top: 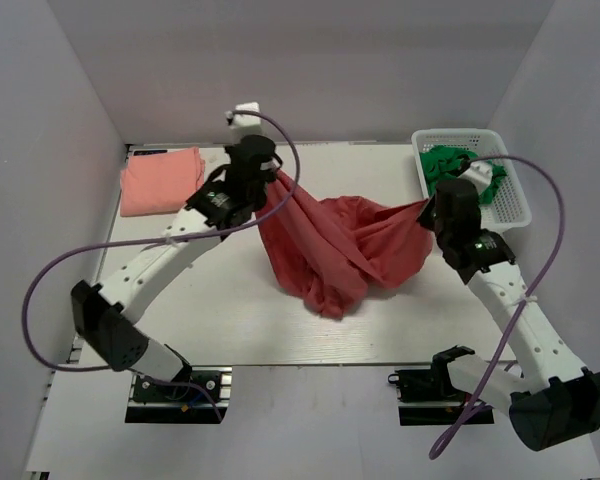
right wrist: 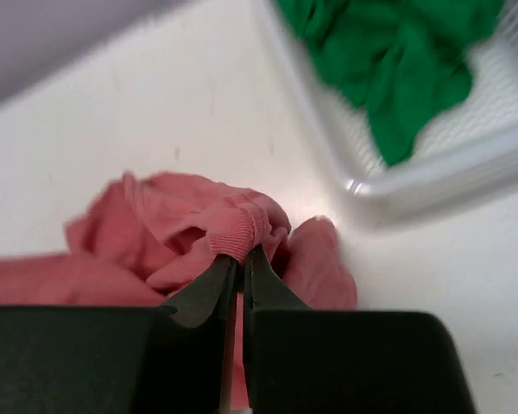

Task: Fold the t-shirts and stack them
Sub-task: Flatten out the tshirt

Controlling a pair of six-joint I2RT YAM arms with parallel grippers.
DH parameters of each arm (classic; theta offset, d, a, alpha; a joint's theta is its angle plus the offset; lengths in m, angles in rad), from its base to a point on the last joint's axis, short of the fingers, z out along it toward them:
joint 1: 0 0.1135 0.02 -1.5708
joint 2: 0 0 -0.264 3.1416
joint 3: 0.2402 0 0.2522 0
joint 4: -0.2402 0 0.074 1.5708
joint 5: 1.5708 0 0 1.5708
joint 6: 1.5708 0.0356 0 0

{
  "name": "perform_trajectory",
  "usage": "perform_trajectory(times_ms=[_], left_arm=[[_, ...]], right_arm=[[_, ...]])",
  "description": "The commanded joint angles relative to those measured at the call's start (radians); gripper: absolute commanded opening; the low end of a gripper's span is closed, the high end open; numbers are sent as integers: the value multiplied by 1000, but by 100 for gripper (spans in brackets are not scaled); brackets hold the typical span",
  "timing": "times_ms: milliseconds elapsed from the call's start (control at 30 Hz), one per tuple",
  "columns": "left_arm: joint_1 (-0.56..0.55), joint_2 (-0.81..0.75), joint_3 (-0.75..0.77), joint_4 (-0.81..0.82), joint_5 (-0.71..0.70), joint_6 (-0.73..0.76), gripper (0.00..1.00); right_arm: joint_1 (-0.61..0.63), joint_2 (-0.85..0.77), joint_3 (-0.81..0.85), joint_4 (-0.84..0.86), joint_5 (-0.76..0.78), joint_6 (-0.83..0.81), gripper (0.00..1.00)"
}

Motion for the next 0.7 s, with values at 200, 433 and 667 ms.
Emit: perform_trajectory(times_ms=[200,433,667], left_arm=[[48,-243,49,180,-426,325,0],[48,-398,-20,350,-565,492,0],[48,-541,-73,510,-679,670,0]], right_arm=[[-38,17,332,6,395,-152,0],[-51,-37,450,199,504,-379,0],[-57,-53,490,348,645,-637,0]])
